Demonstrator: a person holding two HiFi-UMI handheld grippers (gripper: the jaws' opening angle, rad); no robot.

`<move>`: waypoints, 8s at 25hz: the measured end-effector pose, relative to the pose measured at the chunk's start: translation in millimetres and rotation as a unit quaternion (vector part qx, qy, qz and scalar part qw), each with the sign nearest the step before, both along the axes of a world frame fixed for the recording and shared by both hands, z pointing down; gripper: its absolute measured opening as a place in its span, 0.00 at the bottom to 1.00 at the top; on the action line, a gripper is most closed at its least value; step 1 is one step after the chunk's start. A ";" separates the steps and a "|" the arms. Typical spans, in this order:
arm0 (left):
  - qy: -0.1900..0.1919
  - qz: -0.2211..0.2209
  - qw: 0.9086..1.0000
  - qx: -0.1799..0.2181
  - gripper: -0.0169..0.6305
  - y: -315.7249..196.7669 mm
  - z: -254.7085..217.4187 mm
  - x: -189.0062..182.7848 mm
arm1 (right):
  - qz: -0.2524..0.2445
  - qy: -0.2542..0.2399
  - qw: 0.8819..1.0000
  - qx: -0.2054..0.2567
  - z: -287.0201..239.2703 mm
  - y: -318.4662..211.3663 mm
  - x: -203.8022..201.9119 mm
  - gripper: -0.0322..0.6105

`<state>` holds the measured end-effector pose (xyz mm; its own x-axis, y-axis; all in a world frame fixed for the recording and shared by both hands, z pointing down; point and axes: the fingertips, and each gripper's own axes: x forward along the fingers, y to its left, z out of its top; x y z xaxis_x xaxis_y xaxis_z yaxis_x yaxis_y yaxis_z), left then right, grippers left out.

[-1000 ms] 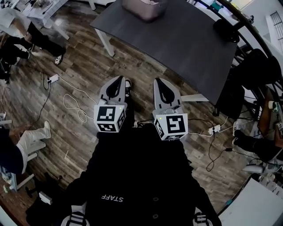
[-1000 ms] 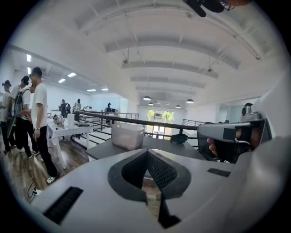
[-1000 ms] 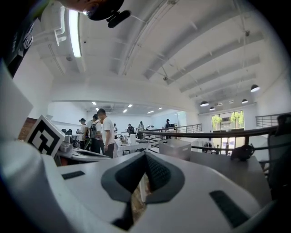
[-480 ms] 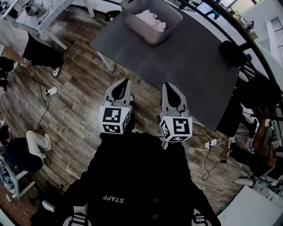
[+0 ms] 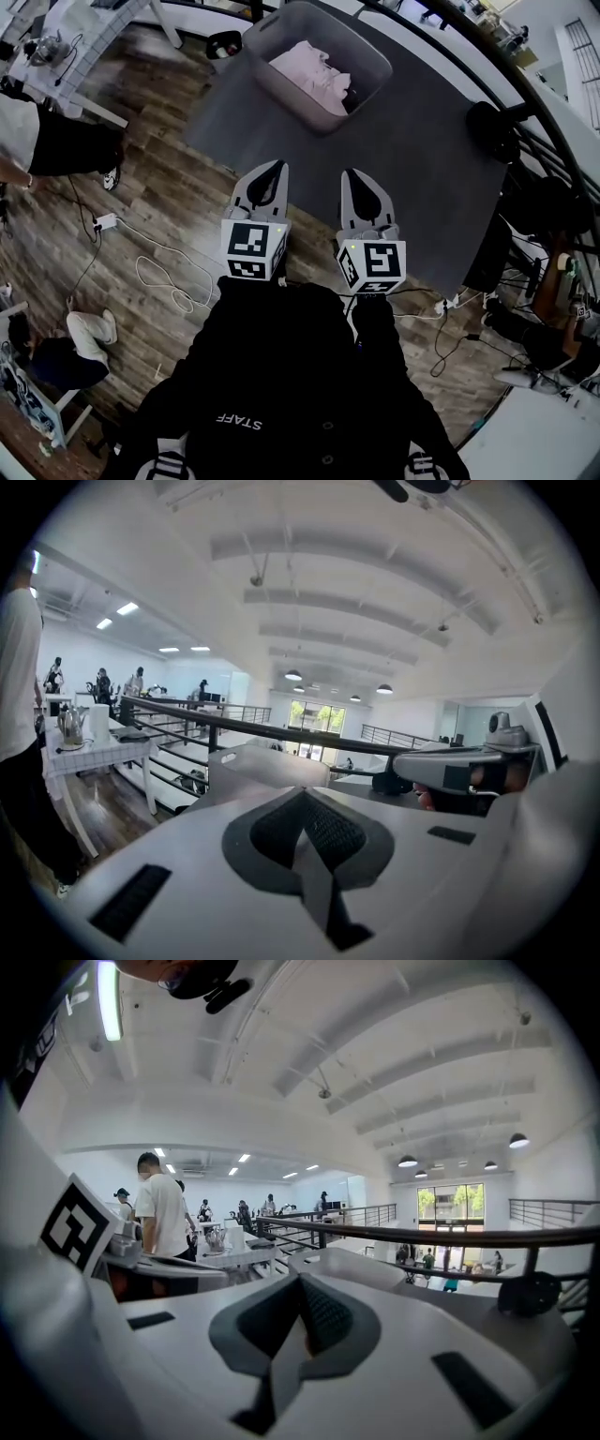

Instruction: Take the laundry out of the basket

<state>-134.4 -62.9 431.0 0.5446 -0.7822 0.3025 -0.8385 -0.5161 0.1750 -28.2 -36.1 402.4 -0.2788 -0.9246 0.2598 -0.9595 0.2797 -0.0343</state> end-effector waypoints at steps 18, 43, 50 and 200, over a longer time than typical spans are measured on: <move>0.000 0.001 0.999 -0.033 0.03 -94.5 11.8 31.1 | 0.012 0.003 0.999 -0.031 17.1 -83.1 26.1 0.07; -0.061 0.014 0.992 -0.109 0.03 -213.0 38.9 111.7 | -0.001 0.009 0.991 -0.135 59.8 -201.6 97.9 0.07; -0.090 0.044 0.988 -0.114 0.03 -254.1 51.0 113.6 | -0.011 -0.005 0.988 -0.152 76.0 -239.7 97.3 0.07; -0.016 -0.022 0.990 0.138 0.08 -224.3 -195.7 107.0 | 0.094 0.003 0.989 0.116 -169.7 -183.6 131.7 0.07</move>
